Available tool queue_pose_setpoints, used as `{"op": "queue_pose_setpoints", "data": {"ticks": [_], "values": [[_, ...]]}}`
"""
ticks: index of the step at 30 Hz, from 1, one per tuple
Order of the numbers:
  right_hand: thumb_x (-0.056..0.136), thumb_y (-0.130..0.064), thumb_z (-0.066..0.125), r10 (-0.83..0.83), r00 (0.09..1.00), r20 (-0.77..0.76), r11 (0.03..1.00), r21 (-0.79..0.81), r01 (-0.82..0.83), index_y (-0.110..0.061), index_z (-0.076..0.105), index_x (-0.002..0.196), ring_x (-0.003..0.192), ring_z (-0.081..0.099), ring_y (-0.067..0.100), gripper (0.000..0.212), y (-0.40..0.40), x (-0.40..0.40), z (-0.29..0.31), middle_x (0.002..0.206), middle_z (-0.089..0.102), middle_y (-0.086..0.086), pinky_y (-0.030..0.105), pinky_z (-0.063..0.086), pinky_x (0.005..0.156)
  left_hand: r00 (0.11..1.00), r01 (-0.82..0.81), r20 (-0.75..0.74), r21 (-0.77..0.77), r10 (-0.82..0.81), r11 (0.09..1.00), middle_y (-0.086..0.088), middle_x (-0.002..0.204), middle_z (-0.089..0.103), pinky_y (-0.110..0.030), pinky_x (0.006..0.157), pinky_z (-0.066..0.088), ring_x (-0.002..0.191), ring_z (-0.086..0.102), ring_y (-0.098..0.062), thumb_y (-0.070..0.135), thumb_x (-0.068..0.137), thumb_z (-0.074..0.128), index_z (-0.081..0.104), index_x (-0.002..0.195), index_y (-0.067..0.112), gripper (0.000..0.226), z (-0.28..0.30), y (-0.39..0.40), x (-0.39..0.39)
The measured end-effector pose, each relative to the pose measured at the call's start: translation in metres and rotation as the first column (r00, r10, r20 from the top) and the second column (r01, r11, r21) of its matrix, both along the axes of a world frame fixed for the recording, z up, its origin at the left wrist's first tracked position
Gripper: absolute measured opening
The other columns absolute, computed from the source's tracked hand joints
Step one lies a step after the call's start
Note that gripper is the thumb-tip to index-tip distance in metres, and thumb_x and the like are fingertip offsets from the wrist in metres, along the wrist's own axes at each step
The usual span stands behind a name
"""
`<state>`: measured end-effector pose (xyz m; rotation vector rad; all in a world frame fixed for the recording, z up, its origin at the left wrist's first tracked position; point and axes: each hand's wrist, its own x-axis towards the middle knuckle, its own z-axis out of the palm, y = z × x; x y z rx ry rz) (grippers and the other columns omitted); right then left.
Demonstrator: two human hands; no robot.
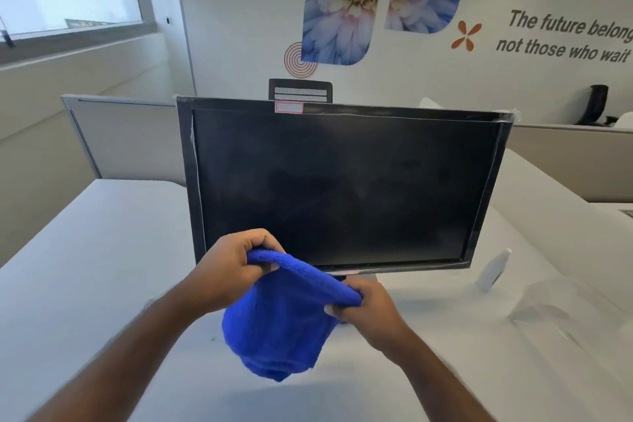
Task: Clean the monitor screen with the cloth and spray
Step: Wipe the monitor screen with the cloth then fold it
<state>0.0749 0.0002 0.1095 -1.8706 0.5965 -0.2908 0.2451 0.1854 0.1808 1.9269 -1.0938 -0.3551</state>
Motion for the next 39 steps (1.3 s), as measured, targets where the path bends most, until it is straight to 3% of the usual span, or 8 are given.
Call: {"op": "queue_pose_setpoints", "data": {"ticks": [7, 10, 15, 21, 26, 30, 33, 39], "values": [[0.088, -0.011, 0.072, -0.005, 0.991, 0.131, 0.974, 0.226, -0.025, -0.02, 0.076, 0.097, 0.084, 0.07, 0.014, 0.014, -0.016, -0.022, 0.017, 0.095, 0.076, 0.005, 0.023, 0.055, 0.072, 0.963, -0.168, -0.228, -0.089, 0.144, 0.982, 0.009, 0.091, 0.076, -0.017, 0.069, 0.052, 0.083, 0.069, -0.004, 0.011, 0.09, 0.072, 0.075, 0.09, 0.034, 0.023, -0.024, 0.005, -0.006], [0.091, -0.016, 0.069, -0.025, 0.988, 0.152, 0.957, 0.289, -0.02, -0.021, 0.074, 0.105, 0.096, 0.072, 0.018, 0.016, -0.021, -0.028, 0.022, 0.102, 0.076, 0.003, 0.029, 0.057, 0.081, 0.907, -0.195, -0.405, -0.155, 0.117, 0.968, 0.002, 0.102, 0.077, -0.031, 0.083, 0.054, 0.097, 0.071, -0.018, 0.012, 0.091, 0.072, 0.076, 0.1, 0.027, 0.018, -0.036, 0.002, -0.012], [0.092, -0.017, 0.068, -0.092, 0.979, 0.184, 0.904, 0.428, 0.005, -0.021, 0.073, 0.104, 0.098, 0.073, 0.024, 0.013, -0.029, -0.035, 0.03, 0.105, 0.076, 0.005, 0.035, 0.058, 0.082, 0.705, -0.243, -0.709, -0.262, -0.016, 0.934, -0.011, 0.123, 0.072, -0.029, 0.092, 0.054, 0.117, 0.067, -0.026, 0.017, 0.089, 0.065, 0.068, 0.125, 0.013, 0.036, -0.057, -0.006, -0.025], [0.094, -0.018, 0.066, -0.117, 0.978, 0.175, 0.903, 0.429, 0.031, -0.024, 0.071, 0.103, 0.096, 0.073, 0.022, 0.012, -0.037, -0.049, 0.032, 0.103, 0.076, 0.002, 0.03, 0.058, 0.078, 0.663, -0.285, -0.748, -0.213, 0.032, 0.934, -0.006, 0.123, 0.073, -0.032, 0.093, 0.051, 0.118, 0.066, -0.023, 0.012, 0.103, 0.049, 0.069, 0.123, 0.014, 0.029, -0.085, -0.024, -0.055], [0.096, -0.02, 0.062, -0.116, 0.978, 0.176, 0.901, 0.433, 0.029, -0.029, 0.07, 0.103, 0.094, 0.073, 0.017, 0.013, -0.048, -0.065, 0.031, 0.102, 0.076, -0.002, 0.024, 0.057, 0.074, 0.645, -0.254, -0.763, -0.26, -0.038, 0.932, -0.005, 0.131, 0.068, -0.037, 0.097, 0.049, 0.12, 0.064, -0.02, 0.024, 0.105, 0.047, 0.067, 0.127, 0.022, 0.03, -0.092, -0.04, -0.074], [0.097, -0.022, 0.061, -0.11, 0.971, 0.21, 0.894, 0.448, 0.004, -0.03, 0.07, 0.104, 0.096, 0.072, 0.016, 0.014, -0.058, -0.076, 0.036, 0.105, 0.075, -0.002, 0.025, 0.057, 0.075, 0.493, -0.159, -0.851, -0.294, -0.182, 0.942, -0.012, 0.142, 0.06, -0.042, 0.109, 0.041, 0.133, 0.056, -0.026, 0.038, 0.095, 0.058, 0.059, 0.138, 0.013, 0.05, -0.101, -0.055, -0.093], [0.097, -0.02, 0.061, -0.109, 0.963, 0.246, 0.876, 0.481, -0.024, -0.027, 0.07, 0.107, 0.097, 0.072, 0.017, 0.015, -0.065, -0.084, 0.041, 0.106, 0.075, -0.001, 0.022, 0.057, 0.073, 0.378, -0.14, -0.918, -0.183, -0.118, 0.973, -0.018, 0.135, 0.064, -0.041, 0.106, 0.046, 0.127, 0.061, -0.03, 0.038, 0.082, 0.07, 0.061, 0.133, 0.005, 0.061, -0.109, -0.07, -0.113], [0.094, -0.027, 0.064, -0.137, 0.97, 0.2, 0.863, 0.504, 0.018, -0.026, 0.07, 0.109, 0.089, 0.074, 0.012, 0.016, -0.091, -0.105, 0.042, 0.1, 0.076, -0.006, 0.018, 0.056, 0.065, 0.475, -0.148, -0.879, -0.126, -0.041, 0.981, -0.009, 0.128, 0.07, -0.036, 0.099, 0.048, 0.118, 0.067, -0.023, 0.03, 0.082, 0.079, 0.074, 0.119, 0.013, 0.042, -0.106, -0.1, -0.138]]}}
